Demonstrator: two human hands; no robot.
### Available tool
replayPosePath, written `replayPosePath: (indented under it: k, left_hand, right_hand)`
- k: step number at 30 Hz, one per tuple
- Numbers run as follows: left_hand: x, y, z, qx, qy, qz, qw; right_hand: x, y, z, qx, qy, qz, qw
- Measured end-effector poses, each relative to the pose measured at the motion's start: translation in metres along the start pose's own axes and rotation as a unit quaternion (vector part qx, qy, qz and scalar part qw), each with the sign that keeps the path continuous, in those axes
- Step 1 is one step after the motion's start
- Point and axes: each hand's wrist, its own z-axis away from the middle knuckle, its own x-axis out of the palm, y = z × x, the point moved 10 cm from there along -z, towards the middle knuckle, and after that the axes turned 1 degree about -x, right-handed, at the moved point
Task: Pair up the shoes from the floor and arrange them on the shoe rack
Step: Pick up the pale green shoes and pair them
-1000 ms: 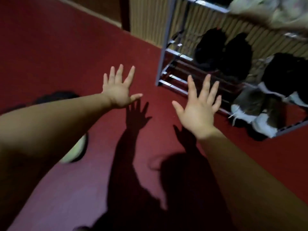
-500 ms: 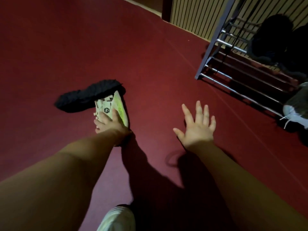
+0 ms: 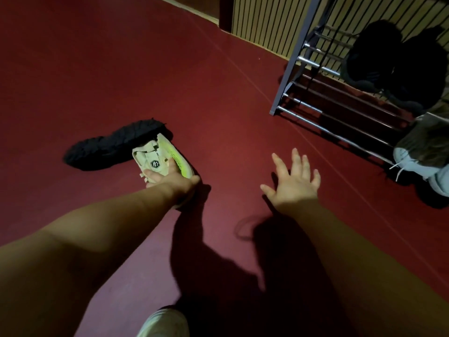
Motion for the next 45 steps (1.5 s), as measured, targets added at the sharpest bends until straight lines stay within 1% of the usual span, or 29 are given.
replayPosePath:
  k: [2,4,6,7,9,12,15,17,21,23,26,28,30,31,34,36,38,39,42,44,45]
  left_hand:
    - [0.008,0.009,-0.002,0.010,-0.035,0.063,0.997]
    - [0.014,0.017,0.004,0.001,-0.057,0.131,0.990]
    - [0.015,0.023,0.019,-0.017,-0.051,0.172,0.984]
    - [0.016,0.027,0.027,-0.026,-0.044,0.173,0.984]
    - [0.028,0.044,0.035,0.004,-0.060,0.149,0.987]
    - [0.063,0.072,0.031,0.056,-0.115,0.118,0.985]
    - [0.067,0.114,0.092,0.122,-0.140,0.063,0.981]
    - [0.078,0.136,0.114,0.176,-0.140,0.025,0.974]
    - [0.109,0.158,0.146,0.247,-0.166,-0.067,0.952]
    - [0.125,0.171,0.168,0.305,-0.159,-0.132,0.930]
    - [0.150,0.190,0.201,0.409,-0.121,-0.229,0.875]
    - [0.171,0.198,0.216,0.471,-0.099,-0.287,0.828]
    - [0.195,0.201,0.232,0.527,-0.095,-0.335,0.775]
    - [0.207,0.199,0.236,0.537,-0.103,-0.349,0.761]
    - [0.229,0.195,0.239,0.508,-0.107,-0.361,0.774]
    - [0.242,0.196,0.240,0.486,-0.093,-0.426,0.757]
    - [0.245,0.200,0.241,0.452,-0.081,-0.472,0.753]
    - [0.243,0.205,0.242,0.438,-0.060,-0.487,0.753]
    - [0.237,0.225,0.254,0.427,0.035,-0.514,0.743]
    - [0.236,0.242,0.263,0.416,0.041,-0.523,0.743]
    - [0.238,0.252,0.270,0.424,0.031,-0.526,0.737]
  right_hand:
    - [-0.003,0.005,0.002,0.003,0.007,-0.006,1.000]
    - [-0.009,0.013,0.004,0.007,0.018,-0.011,1.000]
    - [-0.014,0.021,0.006,0.015,0.026,-0.013,0.999]
    - [-0.017,0.028,0.008,0.024,0.029,-0.013,0.999]
    - [-0.022,0.043,0.012,0.045,0.032,-0.012,0.998]
    - [-0.027,0.065,0.020,0.068,0.039,-0.014,0.997]
    - [-0.034,0.086,0.031,0.086,0.048,-0.027,0.995]
    - [-0.040,0.102,0.038,0.104,0.053,-0.028,0.993]
    - [-0.052,0.133,0.057,0.142,0.062,-0.017,0.988]
    - [-0.055,0.150,0.069,0.158,0.065,-0.015,0.985]
    - [-0.054,0.180,0.091,0.188,0.065,-0.016,0.980]
    - [-0.051,0.200,0.105,0.207,0.065,-0.027,0.976]
    - [-0.047,0.219,0.117,0.220,0.065,-0.037,0.973]
    - [-0.045,0.228,0.123,0.227,0.065,-0.040,0.971]
    - [-0.042,0.254,0.138,0.246,0.063,-0.047,0.966]
    - [-0.042,0.268,0.146,0.256,0.062,-0.050,0.963]
    - [-0.043,0.280,0.154,0.266,0.061,-0.052,0.961]
    - [-0.044,0.286,0.158,0.271,0.061,-0.052,0.959]
    - [-0.047,0.303,0.171,0.284,0.063,-0.054,0.955]
    - [-0.050,0.314,0.180,0.293,0.065,-0.053,0.952]
    - [-0.052,0.320,0.185,0.298,0.066,-0.054,0.951]
